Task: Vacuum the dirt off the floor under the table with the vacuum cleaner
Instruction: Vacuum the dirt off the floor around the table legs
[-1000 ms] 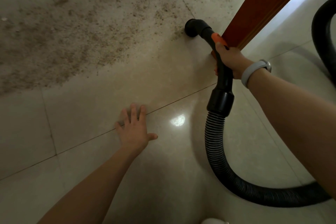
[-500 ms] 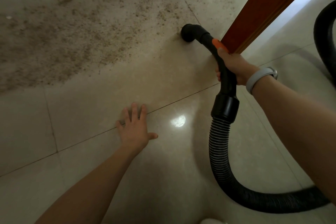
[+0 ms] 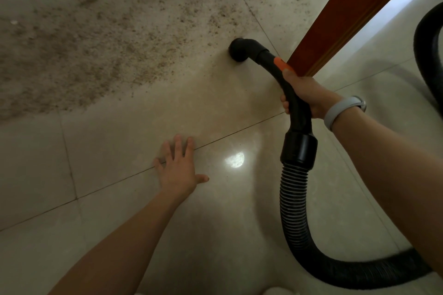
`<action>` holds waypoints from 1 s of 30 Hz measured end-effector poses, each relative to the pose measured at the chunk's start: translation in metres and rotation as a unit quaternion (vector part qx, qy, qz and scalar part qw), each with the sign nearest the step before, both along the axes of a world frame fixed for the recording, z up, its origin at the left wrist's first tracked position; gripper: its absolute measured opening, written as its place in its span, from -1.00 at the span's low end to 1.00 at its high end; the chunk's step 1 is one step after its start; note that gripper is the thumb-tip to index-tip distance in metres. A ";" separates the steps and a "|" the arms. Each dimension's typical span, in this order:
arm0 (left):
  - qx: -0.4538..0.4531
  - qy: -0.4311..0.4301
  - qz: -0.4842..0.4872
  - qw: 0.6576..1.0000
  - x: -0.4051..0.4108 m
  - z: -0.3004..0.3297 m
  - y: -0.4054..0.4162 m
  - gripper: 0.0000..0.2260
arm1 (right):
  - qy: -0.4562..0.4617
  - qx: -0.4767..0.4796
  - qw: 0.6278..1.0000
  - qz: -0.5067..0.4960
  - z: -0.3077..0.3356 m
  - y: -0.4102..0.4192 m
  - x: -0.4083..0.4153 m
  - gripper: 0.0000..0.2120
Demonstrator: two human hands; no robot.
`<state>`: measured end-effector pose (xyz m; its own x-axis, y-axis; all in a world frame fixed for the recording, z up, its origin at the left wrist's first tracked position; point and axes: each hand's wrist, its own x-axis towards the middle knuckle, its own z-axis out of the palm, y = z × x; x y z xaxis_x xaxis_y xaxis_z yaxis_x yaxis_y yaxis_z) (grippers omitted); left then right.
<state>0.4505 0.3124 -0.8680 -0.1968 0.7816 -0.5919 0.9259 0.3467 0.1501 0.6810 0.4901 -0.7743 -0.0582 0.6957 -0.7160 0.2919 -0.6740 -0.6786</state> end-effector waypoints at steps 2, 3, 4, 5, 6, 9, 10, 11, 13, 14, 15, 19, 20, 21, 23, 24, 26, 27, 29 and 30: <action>-0.001 -0.009 0.005 1.000 0.000 0.000 0.000 -0.08 | -0.003 0.004 1.000 0.007 -0.001 -0.003 0.000 -0.56; -0.002 -0.015 0.009 1.000 0.000 0.000 0.001 -0.08 | -0.005 0.007 1.000 0.009 -0.001 -0.005 -0.001 -0.58; -0.002 -0.018 0.012 1.000 0.000 0.000 0.001 -0.08 | -0.007 0.010 1.000 0.011 -0.001 -0.007 -0.002 -0.60; -0.002 -0.020 0.014 1.000 0.000 0.000 0.001 -0.08 | -0.009 0.012 1.000 0.014 -0.001 -0.009 -0.003 -0.61; -0.002 -0.021 0.016 1.000 0.000 0.000 0.001 -0.08 | -0.011 0.014 1.000 0.019 -0.001 -0.011 -0.004 -0.61; 0.006 -0.026 0.019 0.999 0.000 -0.001 0.001 -0.08 | -0.017 0.016 0.999 0.032 0.000 -0.014 -0.010 -0.60; 0.007 -0.027 0.020 0.999 0.000 -0.002 0.001 -0.08 | -0.019 0.016 0.999 0.035 0.000 -0.014 -0.013 -0.60; 0.006 -0.026 0.020 0.999 0.000 -0.002 0.001 -0.08 | -0.022 0.017 0.999 0.038 0.001 -0.014 -0.017 -0.61; 0.003 -0.027 0.021 0.999 0.000 -0.001 0.001 -0.07 | -0.027 0.023 0.998 0.048 0.004 -0.013 -0.023 -0.62; 0.002 -0.028 0.021 0.999 0.000 -0.001 0.001 -0.07 | -0.029 0.026 0.998 0.052 0.005 -0.012 -0.025 -0.62; 0.001 -0.029 0.021 0.999 0.000 0.000 0.001 -0.07 | -0.030 0.029 0.998 0.054 0.006 -0.012 -0.026 -0.63; -0.002 -0.033 0.022 0.999 0.000 0.001 0.001 -0.07 | -0.028 0.033 0.997 0.057 0.006 -0.020 -0.025 -0.65; -0.001 -0.034 0.023 0.999 -0.001 0.001 0.001 -0.07 | -0.026 0.033 0.997 0.059 0.006 -0.023 -0.024 -0.66; -0.001 -0.034 0.023 0.999 -0.001 0.001 0.001 -0.07 | -0.025 0.032 0.997 0.060 0.006 -0.027 -0.023 -0.67; 0.000 -0.032 0.021 0.999 -0.001 0.001 0.001 -0.07 | -0.024 0.032 0.997 0.065 0.006 -0.032 -0.022 -0.68; 0.000 -0.033 0.021 0.999 -0.001 0.001 0.001 -0.07 | -0.026 0.033 0.997 0.068 0.006 -0.034 -0.021 -0.68; 0.002 -0.035 0.022 0.999 0.000 0.002 0.001 -0.08 | -0.033 0.038 0.996 0.069 0.005 -0.037 -0.022 -0.68; 0.003 -0.034 0.022 0.999 0.000 0.001 0.001 -0.08 | -0.038 0.041 0.996 0.070 0.005 -0.040 -0.023 -0.69; 0.003 -0.031 0.022 0.999 0.000 0.001 0.001 -0.08 | -0.047 0.041 0.995 0.073 0.003 -0.045 -0.026 -0.69; 0.003 -0.030 0.021 0.999 -0.001 0.000 0.001 -0.08 | -0.051 0.040 0.995 0.076 0.002 -0.048 -0.027 -0.69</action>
